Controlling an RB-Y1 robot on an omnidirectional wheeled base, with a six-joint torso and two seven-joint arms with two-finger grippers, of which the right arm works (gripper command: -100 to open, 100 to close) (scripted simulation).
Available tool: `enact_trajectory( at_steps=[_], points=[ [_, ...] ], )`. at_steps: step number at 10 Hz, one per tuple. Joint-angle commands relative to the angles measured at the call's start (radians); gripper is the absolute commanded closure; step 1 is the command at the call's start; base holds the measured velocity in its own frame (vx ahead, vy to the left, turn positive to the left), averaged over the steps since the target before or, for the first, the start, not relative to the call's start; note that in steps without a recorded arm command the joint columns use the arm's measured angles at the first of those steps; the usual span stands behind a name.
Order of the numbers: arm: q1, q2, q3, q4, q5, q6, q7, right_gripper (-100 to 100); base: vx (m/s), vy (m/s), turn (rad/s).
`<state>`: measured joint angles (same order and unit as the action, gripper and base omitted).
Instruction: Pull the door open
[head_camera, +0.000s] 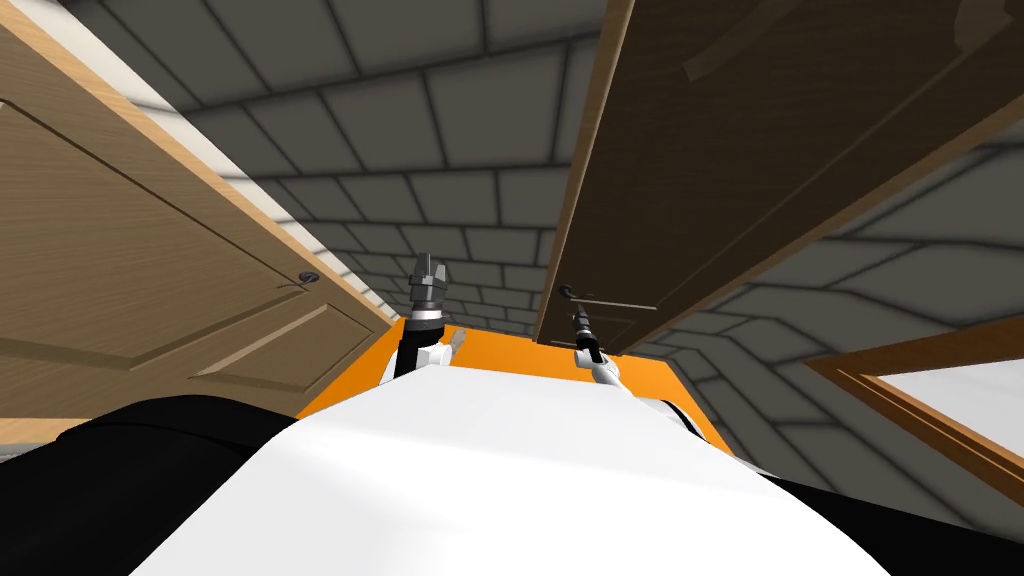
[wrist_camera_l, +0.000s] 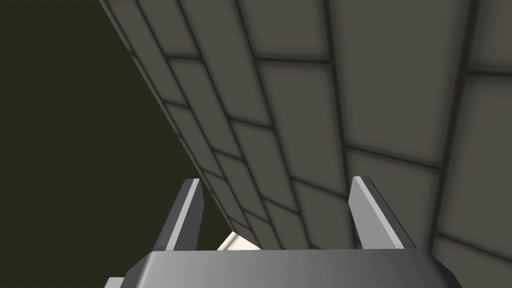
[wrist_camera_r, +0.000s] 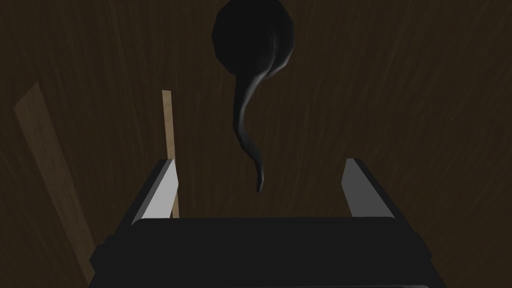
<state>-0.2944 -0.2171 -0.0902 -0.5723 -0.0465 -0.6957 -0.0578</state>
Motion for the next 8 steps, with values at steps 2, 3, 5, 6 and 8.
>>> enact_trajectory(
  at_steps=[2,3,5,6,8],
  points=[
    [0.017,-0.031,-0.009,0.000,-0.008,-0.014,-0.024,-100,0.122,0.038,0.139],
    [0.017,-0.031,-0.009,0.005,-0.008,-0.014,-0.024,-100,0.089,0.019,-0.013],
    [0.034,-0.060,-0.017,0.017,-0.016,-0.027,-0.046,-100,0.071,0.011,0.090],
    [0.034,-0.060,-0.017,0.023,-0.016,-0.027,-0.046,-100,0.114,0.011,0.098],
    [0.052,-0.093,-0.027,0.027,-0.024,-0.042,-0.071,-100,0.087,0.033,0.086]
  ],
)
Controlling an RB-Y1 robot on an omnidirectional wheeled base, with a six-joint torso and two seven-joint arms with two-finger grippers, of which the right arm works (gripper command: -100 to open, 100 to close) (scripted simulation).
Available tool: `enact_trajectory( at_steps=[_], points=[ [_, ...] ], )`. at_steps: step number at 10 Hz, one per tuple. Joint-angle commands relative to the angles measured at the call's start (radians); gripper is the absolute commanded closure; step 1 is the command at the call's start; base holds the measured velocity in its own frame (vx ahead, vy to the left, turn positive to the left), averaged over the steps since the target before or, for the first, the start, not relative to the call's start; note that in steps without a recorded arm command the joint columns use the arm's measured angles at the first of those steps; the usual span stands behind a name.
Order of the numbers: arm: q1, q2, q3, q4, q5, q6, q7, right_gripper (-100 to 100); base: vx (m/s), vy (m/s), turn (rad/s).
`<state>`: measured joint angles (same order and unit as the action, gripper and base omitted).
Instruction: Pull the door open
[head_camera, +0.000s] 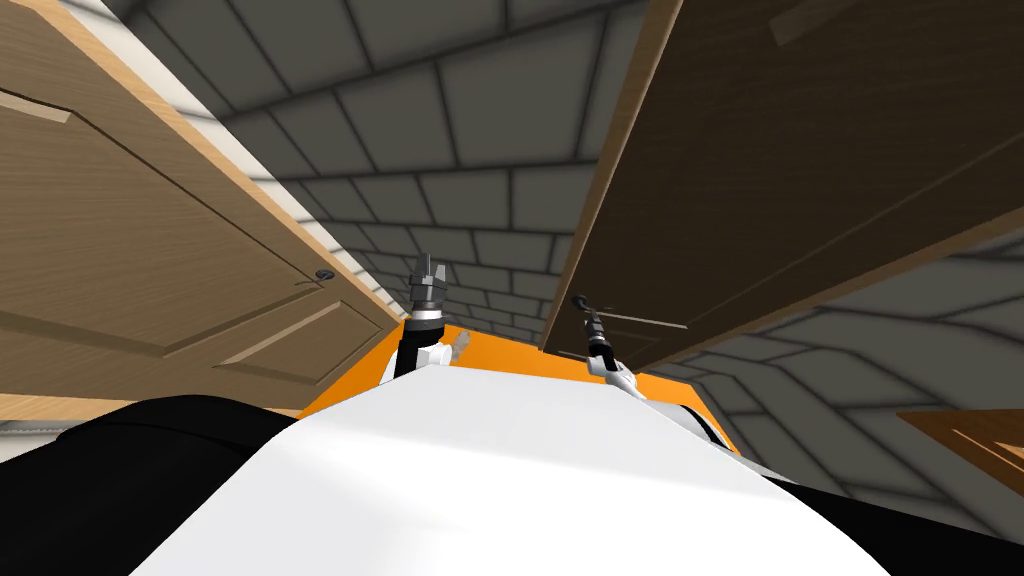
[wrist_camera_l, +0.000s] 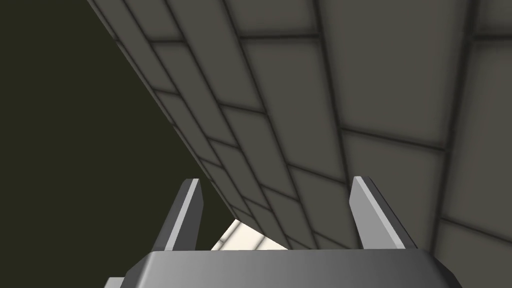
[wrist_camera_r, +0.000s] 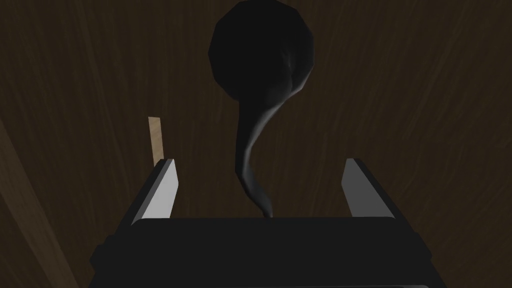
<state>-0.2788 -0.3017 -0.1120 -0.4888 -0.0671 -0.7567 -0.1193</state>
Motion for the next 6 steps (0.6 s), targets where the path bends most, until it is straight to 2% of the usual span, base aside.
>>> enact_trajectory(
  at_steps=[1,2,4,5,6],
  points=[
    [0.036,-0.008,-0.005,-0.050,-0.004,0.019,-0.010,-100,0.130,0.033,0.104],
    [0.053,-0.039,-0.014,-0.048,-0.012,0.005,-0.033,-100,0.186,0.043,0.131],
    [0.070,-0.069,-0.022,-0.039,-0.020,-0.008,-0.056,-100,0.191,0.018,0.165],
    [0.070,-0.069,-0.022,-0.039,-0.020,-0.008,-0.056,-100,0.111,-0.006,0.022],
    [0.079,-0.065,-0.022,-0.063,-0.019,0.006,-0.054,-100,0.038,-0.001,0.000]
  ],
)
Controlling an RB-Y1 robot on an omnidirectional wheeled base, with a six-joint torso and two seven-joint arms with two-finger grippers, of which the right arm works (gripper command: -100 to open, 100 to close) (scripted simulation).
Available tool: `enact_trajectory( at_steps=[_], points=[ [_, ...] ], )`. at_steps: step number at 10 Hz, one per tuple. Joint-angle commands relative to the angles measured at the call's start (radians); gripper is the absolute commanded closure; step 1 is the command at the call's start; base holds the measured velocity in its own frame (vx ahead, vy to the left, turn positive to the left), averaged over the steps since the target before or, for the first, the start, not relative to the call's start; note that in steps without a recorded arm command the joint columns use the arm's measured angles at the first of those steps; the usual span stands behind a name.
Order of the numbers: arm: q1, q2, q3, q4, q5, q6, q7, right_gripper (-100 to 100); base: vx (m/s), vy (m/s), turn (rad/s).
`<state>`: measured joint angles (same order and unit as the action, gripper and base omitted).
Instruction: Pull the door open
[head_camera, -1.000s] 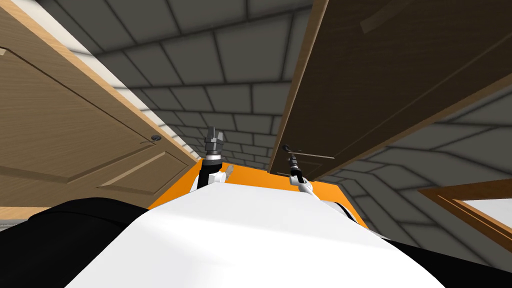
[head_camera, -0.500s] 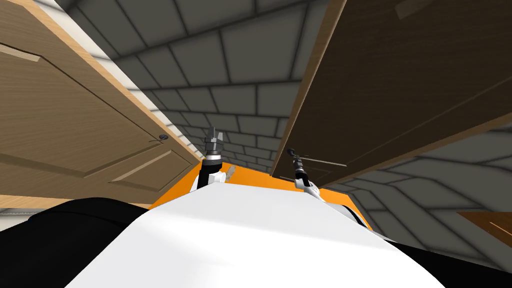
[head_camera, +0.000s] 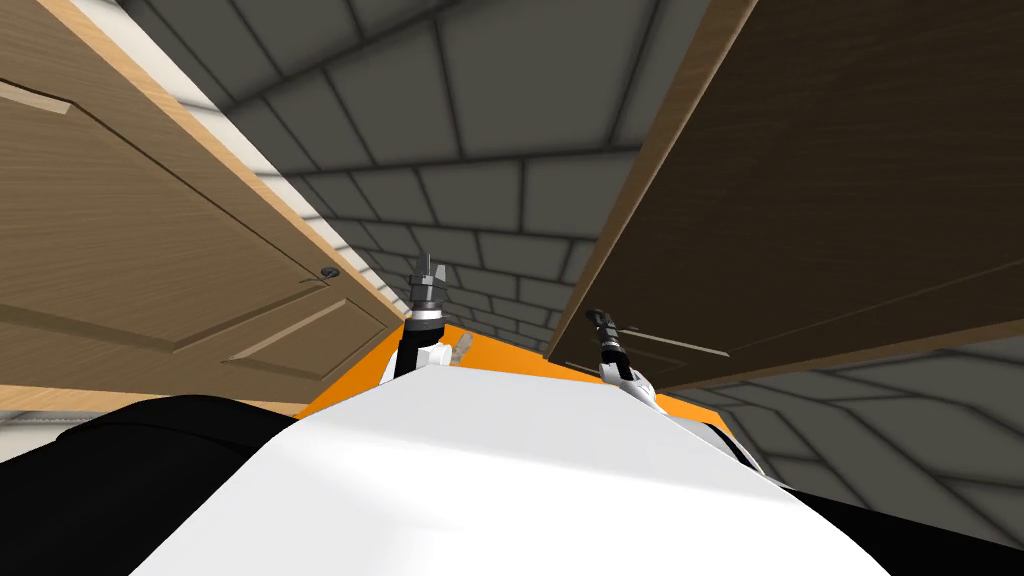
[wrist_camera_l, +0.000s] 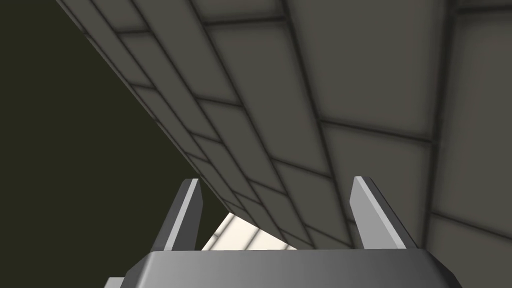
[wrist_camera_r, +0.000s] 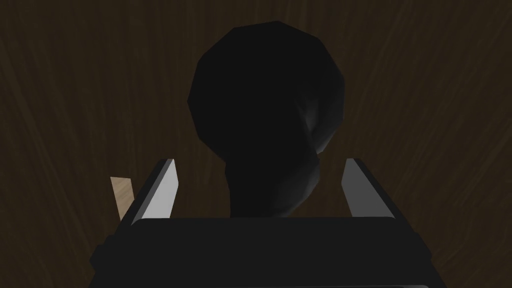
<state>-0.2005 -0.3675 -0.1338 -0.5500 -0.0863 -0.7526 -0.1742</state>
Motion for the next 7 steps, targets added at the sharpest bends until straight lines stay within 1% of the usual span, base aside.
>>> enact_trajectory(
  at_steps=[1,6,7],
  points=[
    [0.001,0.001,0.000,-0.002,0.000,0.002,0.001,100,0.000,0.000,0.000],
    [0.001,0.001,0.000,-0.002,0.000,0.002,0.001,100,-0.007,-0.001,0.002],
    [0.008,-0.006,0.013,-0.003,0.006,-0.006,-0.016,100,-0.116,-0.039,0.093]
  ],
)
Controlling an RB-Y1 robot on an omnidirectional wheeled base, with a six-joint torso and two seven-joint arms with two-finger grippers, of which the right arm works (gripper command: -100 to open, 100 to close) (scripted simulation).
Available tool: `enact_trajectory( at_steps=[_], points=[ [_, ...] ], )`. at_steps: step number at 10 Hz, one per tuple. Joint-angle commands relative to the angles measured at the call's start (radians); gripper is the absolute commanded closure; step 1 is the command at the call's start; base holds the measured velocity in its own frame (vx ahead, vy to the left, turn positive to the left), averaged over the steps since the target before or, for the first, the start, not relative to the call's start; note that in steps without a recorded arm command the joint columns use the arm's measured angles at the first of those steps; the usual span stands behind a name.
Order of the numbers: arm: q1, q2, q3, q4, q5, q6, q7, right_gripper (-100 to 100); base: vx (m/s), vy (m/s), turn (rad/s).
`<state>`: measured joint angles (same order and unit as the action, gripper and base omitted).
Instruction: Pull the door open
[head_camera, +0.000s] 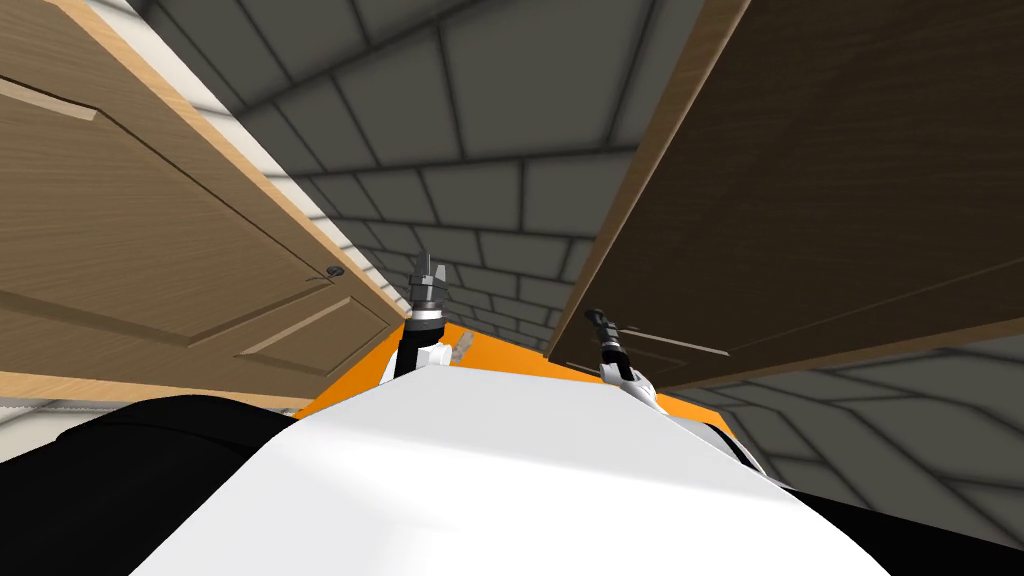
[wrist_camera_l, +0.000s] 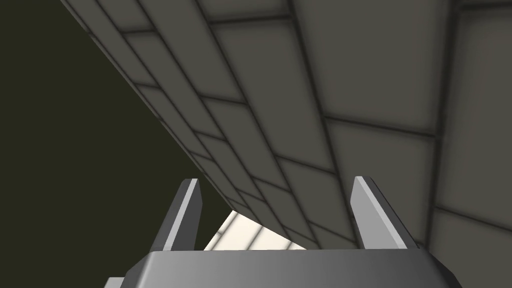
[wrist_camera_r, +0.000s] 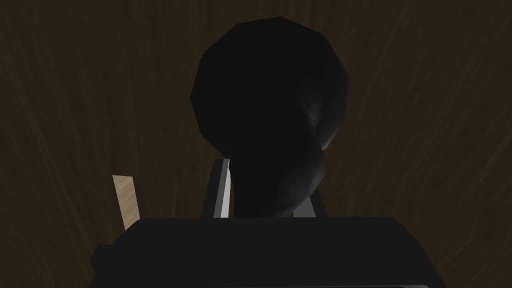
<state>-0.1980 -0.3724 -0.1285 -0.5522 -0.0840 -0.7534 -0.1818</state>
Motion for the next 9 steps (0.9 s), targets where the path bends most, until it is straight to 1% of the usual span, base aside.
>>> enact_trajectory(
  at_steps=[1,3,5,7,9],
  points=[
    [0.008,-0.004,0.011,-0.002,0.006,-0.008,-0.013,100,-0.191,-0.055,0.107],
    [0.018,-0.017,0.031,-0.006,0.017,-0.023,-0.038,100,-0.185,-0.055,0.103],
    [0.030,-0.032,0.053,-0.010,0.028,-0.039,-0.066,100,-0.213,-0.090,0.132],
    [0.043,-0.049,0.078,-0.015,0.042,-0.058,-0.099,100,-0.212,-0.056,0.143],
    [0.051,-0.058,0.092,-0.018,0.049,-0.068,-0.116,100,-0.203,-0.079,0.104]
  ],
)
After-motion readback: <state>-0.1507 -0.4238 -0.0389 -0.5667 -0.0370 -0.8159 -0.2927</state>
